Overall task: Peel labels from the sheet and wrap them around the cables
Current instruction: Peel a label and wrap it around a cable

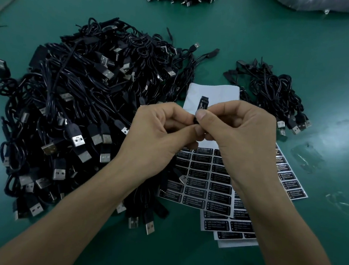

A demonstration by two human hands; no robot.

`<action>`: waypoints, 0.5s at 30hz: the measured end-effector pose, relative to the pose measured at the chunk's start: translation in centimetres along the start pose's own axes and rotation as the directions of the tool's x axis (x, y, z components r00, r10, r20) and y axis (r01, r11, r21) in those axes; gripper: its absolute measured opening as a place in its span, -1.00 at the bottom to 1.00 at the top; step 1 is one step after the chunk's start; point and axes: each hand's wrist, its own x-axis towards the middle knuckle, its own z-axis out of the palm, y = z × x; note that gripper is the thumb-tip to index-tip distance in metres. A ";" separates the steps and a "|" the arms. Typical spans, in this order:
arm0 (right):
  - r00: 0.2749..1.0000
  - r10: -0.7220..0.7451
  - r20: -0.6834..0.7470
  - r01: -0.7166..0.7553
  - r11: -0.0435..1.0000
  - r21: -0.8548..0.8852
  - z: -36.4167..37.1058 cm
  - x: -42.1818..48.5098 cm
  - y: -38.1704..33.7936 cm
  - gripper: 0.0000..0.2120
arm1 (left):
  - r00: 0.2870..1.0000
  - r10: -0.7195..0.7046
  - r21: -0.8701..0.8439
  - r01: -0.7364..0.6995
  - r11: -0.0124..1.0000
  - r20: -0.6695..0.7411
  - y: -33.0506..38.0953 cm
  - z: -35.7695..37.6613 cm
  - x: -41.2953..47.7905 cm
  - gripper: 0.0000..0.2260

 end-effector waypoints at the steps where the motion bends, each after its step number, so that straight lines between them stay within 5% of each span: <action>1: 1.000 0.014 -0.011 -0.013 1.000 0.015 0.0 0.0 0.0 -0.78 | 1.000 -0.002 0.001 0.002 1.000 0.000 0.0 0.0 0.0 -0.91; 5: 0.995 0.084 -0.046 -0.080 0.993 0.082 -0.3 0.2 -0.1 -0.59 | 1.000 -0.015 0.004 0.015 1.000 0.003 0.2 0.0 -0.1 -0.89; 13: 0.991 0.103 0.082 -0.113 0.984 0.140 -0.2 0.4 -0.3 -0.98 | 1.000 -0.024 0.033 0.024 0.999 0.001 0.5 0.1 -0.1 -0.92; 15: 0.991 0.098 0.086 -0.109 0.984 0.139 -0.1 0.4 -0.3 -0.89 | 1.000 -0.024 0.073 0.024 0.997 -0.008 0.5 0.1 -0.2 -0.93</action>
